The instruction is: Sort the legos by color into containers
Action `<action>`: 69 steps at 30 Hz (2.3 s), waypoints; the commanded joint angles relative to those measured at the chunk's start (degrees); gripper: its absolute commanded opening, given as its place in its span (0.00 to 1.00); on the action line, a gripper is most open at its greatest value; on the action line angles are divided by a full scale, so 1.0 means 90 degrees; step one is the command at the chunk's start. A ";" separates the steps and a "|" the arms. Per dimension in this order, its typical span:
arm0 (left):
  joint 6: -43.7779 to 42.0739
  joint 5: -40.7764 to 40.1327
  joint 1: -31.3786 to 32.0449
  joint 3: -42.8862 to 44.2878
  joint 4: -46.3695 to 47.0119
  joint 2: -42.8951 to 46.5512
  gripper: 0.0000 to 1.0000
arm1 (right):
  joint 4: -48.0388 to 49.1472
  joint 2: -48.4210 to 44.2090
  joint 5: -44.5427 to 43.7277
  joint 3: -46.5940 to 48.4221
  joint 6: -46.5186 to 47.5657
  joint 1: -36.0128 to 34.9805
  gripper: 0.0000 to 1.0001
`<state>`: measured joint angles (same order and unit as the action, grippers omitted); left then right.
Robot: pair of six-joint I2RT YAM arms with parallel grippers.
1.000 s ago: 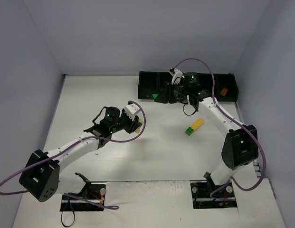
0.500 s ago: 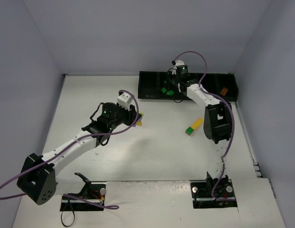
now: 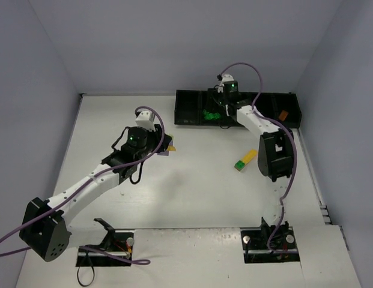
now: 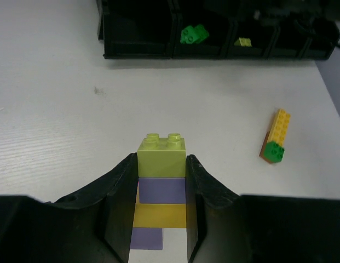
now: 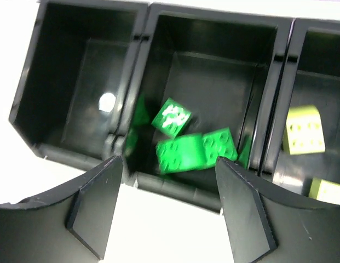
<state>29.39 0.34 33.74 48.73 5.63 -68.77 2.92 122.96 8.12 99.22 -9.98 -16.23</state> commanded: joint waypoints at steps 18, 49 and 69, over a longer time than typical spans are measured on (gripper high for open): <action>0.2730 -0.1942 -0.0038 0.1480 0.0312 -0.0474 0.00 | 0.2644 -0.4960 0.1392 -0.4588 -0.0795 -0.1692 0.62; 0.3063 -0.1874 0.0138 0.1343 0.1044 -0.0523 0.00 | 0.3289 -0.4053 0.1998 -0.3886 -0.1294 -0.2288 0.61; 0.2848 -0.1883 0.0216 0.1158 0.1347 -0.0464 0.00 | 0.3533 -0.3818 0.1959 -0.3798 -0.1430 -0.2289 0.42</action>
<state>55.83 -16.45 35.05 59.05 12.12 -74.28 28.27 88.97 25.36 62.17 -22.28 -36.47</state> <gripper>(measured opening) 0.284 0.424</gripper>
